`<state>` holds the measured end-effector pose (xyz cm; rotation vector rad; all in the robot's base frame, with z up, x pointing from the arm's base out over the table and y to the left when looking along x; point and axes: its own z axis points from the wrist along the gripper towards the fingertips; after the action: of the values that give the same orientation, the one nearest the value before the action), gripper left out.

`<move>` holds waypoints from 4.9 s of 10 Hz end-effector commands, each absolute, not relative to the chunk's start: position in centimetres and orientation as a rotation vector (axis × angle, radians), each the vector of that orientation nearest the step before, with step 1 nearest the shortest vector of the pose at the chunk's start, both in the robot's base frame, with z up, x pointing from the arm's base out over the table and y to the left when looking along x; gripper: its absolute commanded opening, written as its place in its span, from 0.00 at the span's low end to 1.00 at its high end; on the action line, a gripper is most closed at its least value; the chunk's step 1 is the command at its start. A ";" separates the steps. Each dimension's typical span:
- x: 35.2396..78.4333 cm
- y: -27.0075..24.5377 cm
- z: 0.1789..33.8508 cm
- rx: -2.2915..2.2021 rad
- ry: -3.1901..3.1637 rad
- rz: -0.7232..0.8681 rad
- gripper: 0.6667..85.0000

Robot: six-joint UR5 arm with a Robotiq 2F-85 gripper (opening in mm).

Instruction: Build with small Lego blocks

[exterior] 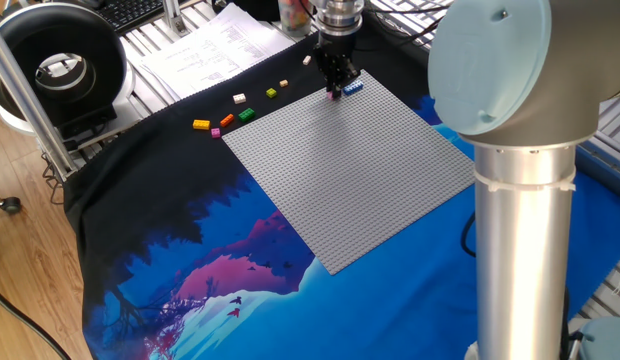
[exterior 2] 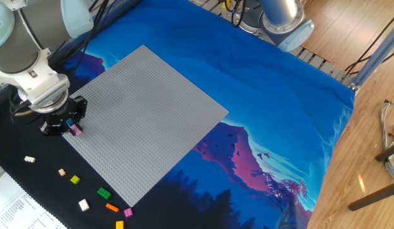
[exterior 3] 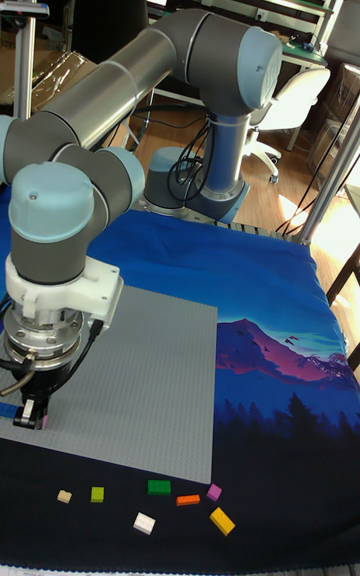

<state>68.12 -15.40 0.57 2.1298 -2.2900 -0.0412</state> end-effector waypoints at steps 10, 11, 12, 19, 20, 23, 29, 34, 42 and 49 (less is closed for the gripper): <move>69.0 -15.5 0.8 2.142 -2.275 -0.041 0.18; 69.1 -15.5 0.7 2.143 -2.274 -0.041 0.18; 69.3 -15.5 0.6 2.146 -2.273 -0.040 0.18; 69.3 -15.9 1.2 2.141 -2.268 -0.007 0.23; 69.3 -15.7 1.0 2.146 -2.276 -0.026 0.28; 69.4 -15.6 0.8 2.151 -2.278 -0.035 0.44; 67.9 -15.2 1.0 2.071 -2.309 -0.115 0.39; 67.8 -15.7 1.2 2.059 -2.314 -0.111 0.34; 68.8 -15.5 1.1 2.093 -2.313 -0.076 0.31; 69.3 -15.8 0.8 2.112 -2.303 -0.053 0.29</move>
<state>69.02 -15.83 0.81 2.1070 -2.2918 -0.0549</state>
